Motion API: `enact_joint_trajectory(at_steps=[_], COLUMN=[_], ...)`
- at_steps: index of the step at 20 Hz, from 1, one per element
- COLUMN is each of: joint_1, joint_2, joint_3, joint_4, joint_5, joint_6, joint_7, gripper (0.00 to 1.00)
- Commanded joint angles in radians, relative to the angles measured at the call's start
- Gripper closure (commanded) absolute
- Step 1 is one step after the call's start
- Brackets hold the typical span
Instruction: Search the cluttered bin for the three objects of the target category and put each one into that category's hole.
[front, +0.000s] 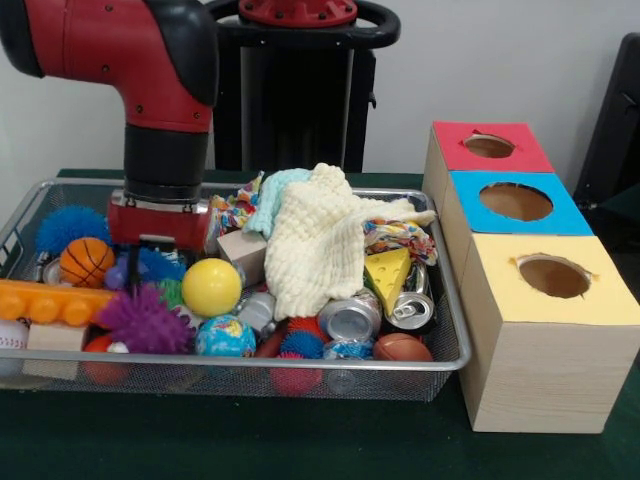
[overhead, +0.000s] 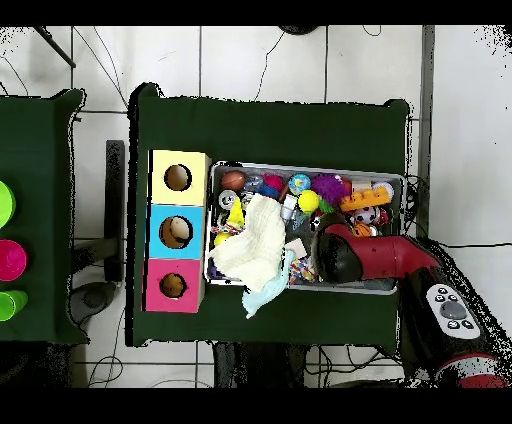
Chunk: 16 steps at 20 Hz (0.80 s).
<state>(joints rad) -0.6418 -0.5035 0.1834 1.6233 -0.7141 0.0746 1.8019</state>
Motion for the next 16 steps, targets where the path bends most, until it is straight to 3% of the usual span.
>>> enact_joint_trajectory(at_steps=[1, 4, 9, 12, 16], joint_1=[0.007, 0.017, -0.042, -0.061, -0.074], joint_2=[-0.064, -0.072, -0.032, -0.016, 0.038], joint_3=[0.062, 0.045, 0.090, 0.080, 0.077], joint_4=[-0.158, -0.142, -0.125, -0.123, -0.114], joint_5=[-0.021, 0.005, 0.106, 0.111, 0.100], joint_6=[-0.127, -0.083, 0.279, 0.346, 0.359], joint_7=[0.066, 0.071, -0.058, -0.096, -0.086], gripper=[0.00, 0.00, 0.00, 0.00, 0.00])
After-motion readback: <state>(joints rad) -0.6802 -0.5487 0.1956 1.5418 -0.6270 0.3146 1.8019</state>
